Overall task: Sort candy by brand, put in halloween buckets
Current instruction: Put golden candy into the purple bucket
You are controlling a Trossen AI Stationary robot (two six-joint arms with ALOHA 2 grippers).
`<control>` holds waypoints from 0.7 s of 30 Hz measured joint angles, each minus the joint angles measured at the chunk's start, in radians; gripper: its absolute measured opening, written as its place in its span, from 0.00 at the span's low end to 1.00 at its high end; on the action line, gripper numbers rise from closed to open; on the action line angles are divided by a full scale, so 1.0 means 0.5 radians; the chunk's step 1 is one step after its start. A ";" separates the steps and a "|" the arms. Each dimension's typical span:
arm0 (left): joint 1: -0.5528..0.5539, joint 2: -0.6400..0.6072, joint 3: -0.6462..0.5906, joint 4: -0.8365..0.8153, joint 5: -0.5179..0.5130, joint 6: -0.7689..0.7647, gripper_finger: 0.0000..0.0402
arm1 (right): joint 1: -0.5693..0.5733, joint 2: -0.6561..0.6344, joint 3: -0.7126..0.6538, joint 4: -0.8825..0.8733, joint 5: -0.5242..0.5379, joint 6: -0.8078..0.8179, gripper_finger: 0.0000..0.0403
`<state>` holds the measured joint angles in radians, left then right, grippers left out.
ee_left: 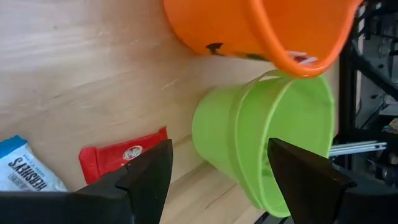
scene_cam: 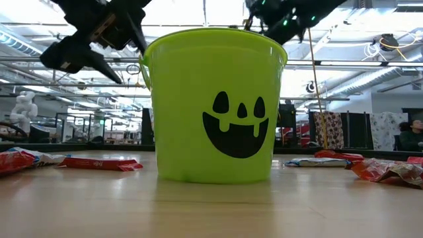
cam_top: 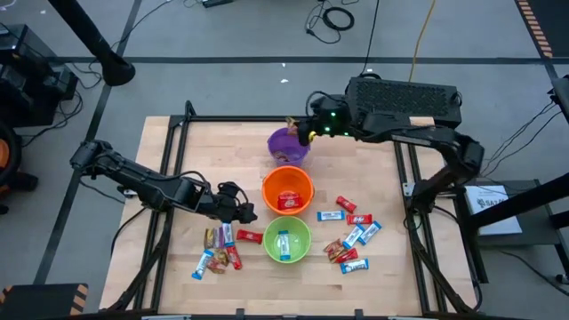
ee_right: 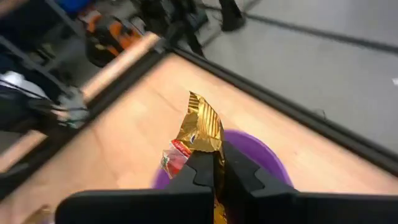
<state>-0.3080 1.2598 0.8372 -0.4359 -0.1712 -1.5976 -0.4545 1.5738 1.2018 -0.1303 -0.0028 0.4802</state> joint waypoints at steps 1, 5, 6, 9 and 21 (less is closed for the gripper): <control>0.000 0.000 0.010 -0.004 -0.022 0.006 0.67 | -0.011 0.038 0.000 -0.007 0.002 0.012 0.01; 0.001 0.000 0.079 -0.132 -0.065 0.012 0.67 | -0.010 0.150 0.000 -0.018 -0.014 0.022 0.09; 0.001 0.000 0.097 -0.179 -0.066 0.012 0.67 | -0.008 0.167 -0.001 -0.019 -0.030 0.047 0.13; 0.001 0.000 0.133 -0.305 -0.066 0.019 0.67 | -0.010 0.198 -0.001 -0.020 -0.105 0.129 0.25; -0.061 -0.008 0.140 -0.317 0.751 -0.125 0.67 | -0.039 -0.182 0.119 -0.031 -0.540 0.104 0.60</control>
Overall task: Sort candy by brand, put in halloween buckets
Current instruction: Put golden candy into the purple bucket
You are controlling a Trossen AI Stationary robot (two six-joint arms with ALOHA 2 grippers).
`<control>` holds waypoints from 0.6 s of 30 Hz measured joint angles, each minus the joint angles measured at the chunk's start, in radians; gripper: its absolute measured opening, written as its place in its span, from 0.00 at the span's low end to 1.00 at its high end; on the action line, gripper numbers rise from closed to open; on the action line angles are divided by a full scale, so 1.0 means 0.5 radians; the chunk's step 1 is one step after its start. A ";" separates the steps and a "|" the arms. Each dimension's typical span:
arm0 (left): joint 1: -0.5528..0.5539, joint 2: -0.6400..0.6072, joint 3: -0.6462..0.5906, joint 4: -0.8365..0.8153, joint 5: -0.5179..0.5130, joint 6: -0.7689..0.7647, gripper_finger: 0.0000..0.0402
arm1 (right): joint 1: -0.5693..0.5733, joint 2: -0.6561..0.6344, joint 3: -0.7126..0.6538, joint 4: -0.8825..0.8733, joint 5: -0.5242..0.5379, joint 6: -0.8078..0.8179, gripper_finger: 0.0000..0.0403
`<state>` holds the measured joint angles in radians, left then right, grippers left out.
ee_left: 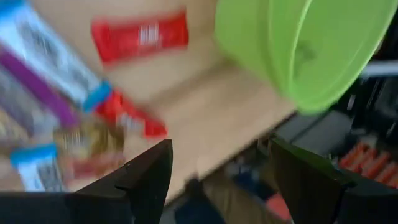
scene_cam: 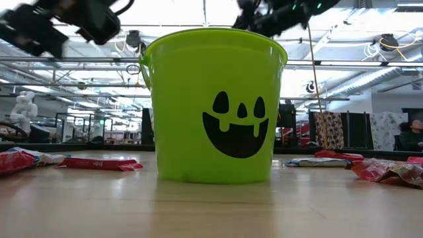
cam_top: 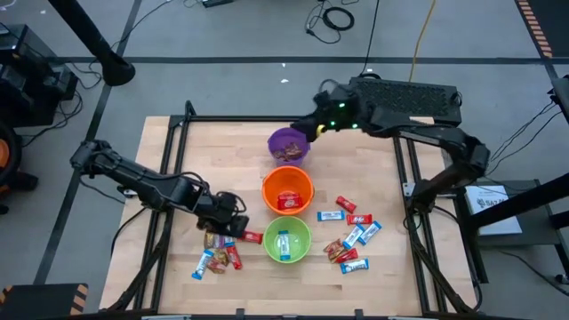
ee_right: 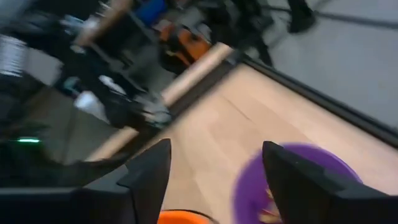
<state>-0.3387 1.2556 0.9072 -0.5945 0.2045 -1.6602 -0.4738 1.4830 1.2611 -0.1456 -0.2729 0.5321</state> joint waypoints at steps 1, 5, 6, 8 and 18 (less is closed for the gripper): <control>-0.021 0.000 0.000 -0.012 0.023 -0.020 0.67 | 0.010 -0.042 0.012 0.001 -0.024 -0.001 0.60; -0.112 0.000 0.000 -0.258 0.036 -0.089 0.67 | 0.061 -0.205 0.020 -0.014 -0.037 0.018 0.60; -0.136 0.000 0.000 -0.338 0.037 -0.105 0.67 | 0.074 -0.239 0.020 -0.016 -0.037 0.037 0.59; -0.181 0.000 0.000 -0.512 0.039 -0.141 0.67 | 0.103 -0.299 0.020 -0.039 -0.037 0.072 0.58; -0.273 -0.009 -0.092 -0.778 0.044 0.411 0.48 | 0.343 -0.427 0.019 -0.218 -0.037 0.199 0.53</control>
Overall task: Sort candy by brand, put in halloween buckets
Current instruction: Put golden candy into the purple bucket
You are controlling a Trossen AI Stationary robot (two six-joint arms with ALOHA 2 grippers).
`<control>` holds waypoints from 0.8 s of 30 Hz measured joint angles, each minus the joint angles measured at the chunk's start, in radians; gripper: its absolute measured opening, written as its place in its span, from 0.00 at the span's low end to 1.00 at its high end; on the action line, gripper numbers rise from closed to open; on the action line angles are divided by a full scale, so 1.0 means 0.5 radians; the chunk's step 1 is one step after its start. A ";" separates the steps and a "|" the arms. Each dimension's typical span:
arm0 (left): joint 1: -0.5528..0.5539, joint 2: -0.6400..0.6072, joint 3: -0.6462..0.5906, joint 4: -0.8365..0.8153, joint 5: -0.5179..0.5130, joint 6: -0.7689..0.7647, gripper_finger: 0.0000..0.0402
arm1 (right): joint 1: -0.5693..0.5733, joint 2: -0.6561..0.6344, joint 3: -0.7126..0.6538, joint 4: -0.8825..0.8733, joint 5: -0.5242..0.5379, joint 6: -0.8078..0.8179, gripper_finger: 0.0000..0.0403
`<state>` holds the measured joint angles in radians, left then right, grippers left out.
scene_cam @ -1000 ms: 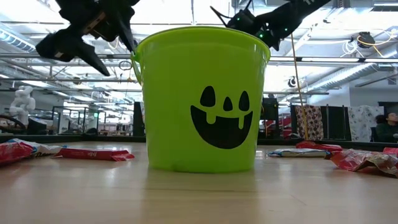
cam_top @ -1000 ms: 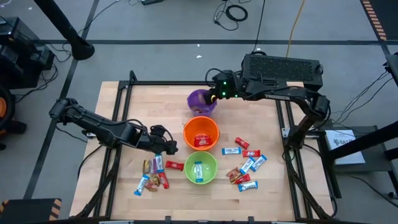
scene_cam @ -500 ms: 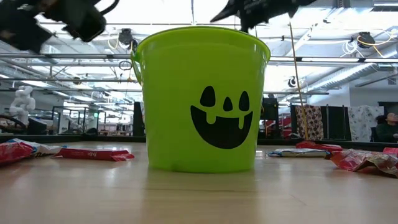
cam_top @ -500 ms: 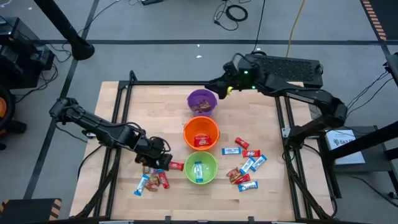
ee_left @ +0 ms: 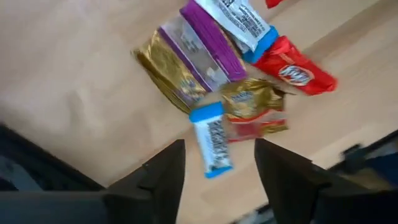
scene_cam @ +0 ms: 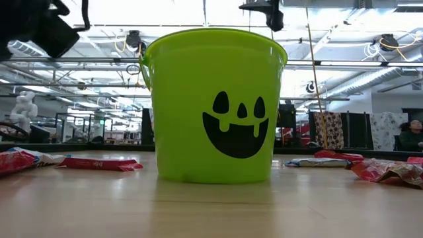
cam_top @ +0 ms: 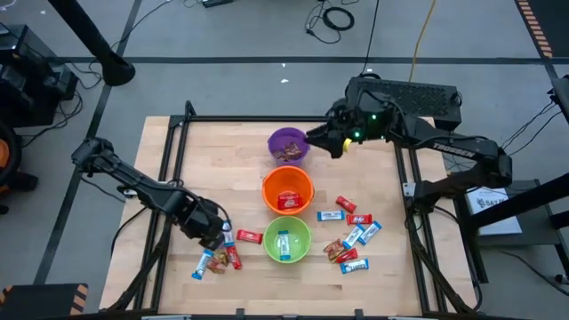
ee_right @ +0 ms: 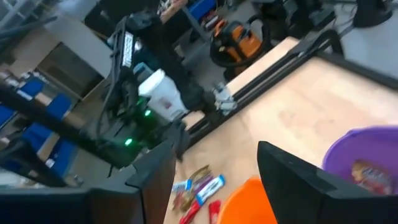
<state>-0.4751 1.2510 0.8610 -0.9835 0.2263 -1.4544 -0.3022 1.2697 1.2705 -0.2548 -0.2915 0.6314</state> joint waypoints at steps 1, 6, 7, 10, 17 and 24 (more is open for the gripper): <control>-0.002 0.000 -0.026 0.002 -0.006 0.053 0.46 | 0.025 0.000 0.000 -0.011 0.001 0.016 0.53; -0.008 0.000 -0.201 0.015 -0.024 0.180 0.39 | 0.145 0.000 0.000 -0.038 0.002 0.094 0.53; -0.011 0.000 -0.239 0.022 -0.022 0.196 0.38 | 0.171 0.000 0.000 -0.037 0.002 0.114 0.53; -0.012 0.000 -0.341 0.179 0.001 0.216 0.36 | 0.242 0.000 0.000 -0.027 0.002 0.143 0.53; -0.011 0.005 -0.470 0.483 -0.004 0.202 0.35 | 0.351 0.000 0.000 -0.026 0.042 0.144 0.53; -0.011 0.007 -0.495 0.500 -0.070 0.308 0.35 | 0.374 0.000 0.000 -0.025 0.119 0.161 0.53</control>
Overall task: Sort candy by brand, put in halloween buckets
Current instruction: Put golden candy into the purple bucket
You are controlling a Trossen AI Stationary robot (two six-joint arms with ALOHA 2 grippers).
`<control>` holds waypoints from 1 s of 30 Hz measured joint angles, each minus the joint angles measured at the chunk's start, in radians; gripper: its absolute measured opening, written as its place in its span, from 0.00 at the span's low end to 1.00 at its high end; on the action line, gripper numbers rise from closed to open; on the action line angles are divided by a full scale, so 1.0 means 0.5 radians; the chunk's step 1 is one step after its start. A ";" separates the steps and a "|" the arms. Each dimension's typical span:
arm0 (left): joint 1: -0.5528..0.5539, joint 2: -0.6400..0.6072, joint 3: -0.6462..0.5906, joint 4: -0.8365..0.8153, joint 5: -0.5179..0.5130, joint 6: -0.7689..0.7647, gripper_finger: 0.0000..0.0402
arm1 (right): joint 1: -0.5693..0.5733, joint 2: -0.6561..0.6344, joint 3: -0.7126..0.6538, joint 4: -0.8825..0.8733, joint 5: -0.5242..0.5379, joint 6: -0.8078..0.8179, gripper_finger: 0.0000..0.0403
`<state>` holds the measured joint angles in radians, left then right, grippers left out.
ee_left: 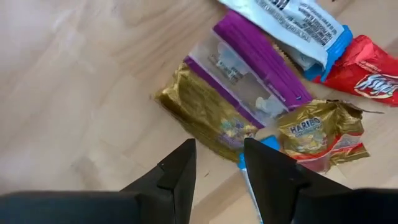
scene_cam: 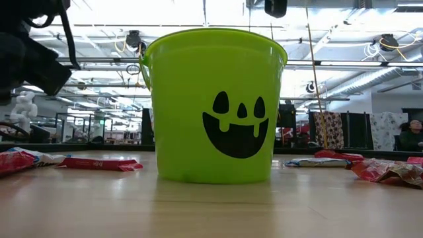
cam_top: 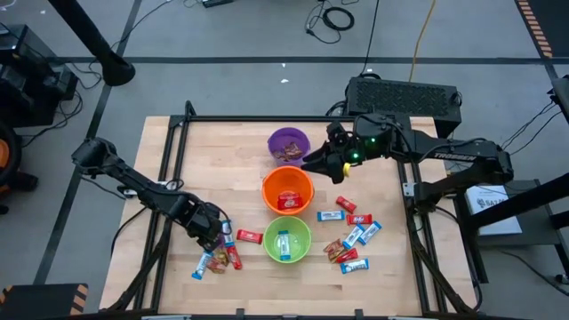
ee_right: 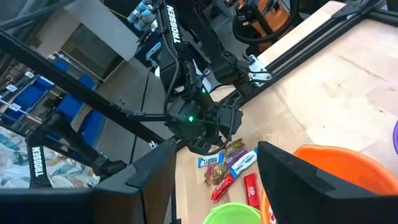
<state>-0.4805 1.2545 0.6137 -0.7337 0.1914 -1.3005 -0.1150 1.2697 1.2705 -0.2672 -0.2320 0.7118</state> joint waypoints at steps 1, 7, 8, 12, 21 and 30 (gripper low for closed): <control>0.000 0.001 -0.026 0.033 0.004 0.002 0.35 | -0.001 0.000 0.000 0.001 0.002 0.004 0.53; 0.000 0.001 -0.166 0.214 0.057 -0.055 0.35 | -0.002 0.000 0.000 0.006 0.002 0.019 0.53; 0.000 0.001 -0.172 0.214 0.056 -0.050 0.35 | -0.002 0.000 -0.001 0.007 0.002 0.019 0.53; 0.000 -0.001 -0.232 0.340 0.052 -0.001 0.32 | -0.002 0.000 -0.001 0.013 0.002 0.020 0.53; 0.001 -0.006 -0.295 0.439 0.063 -0.034 0.02 | -0.002 0.000 -0.001 0.014 0.050 0.004 0.53; 0.001 -0.238 -0.041 0.458 0.089 -0.078 0.01 | -0.002 0.000 -0.001 0.010 0.083 -0.031 0.53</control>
<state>-0.4801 1.1355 0.5932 -0.5044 0.2360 -1.3394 -0.1162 1.2697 1.2701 -0.2621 -0.1907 0.6963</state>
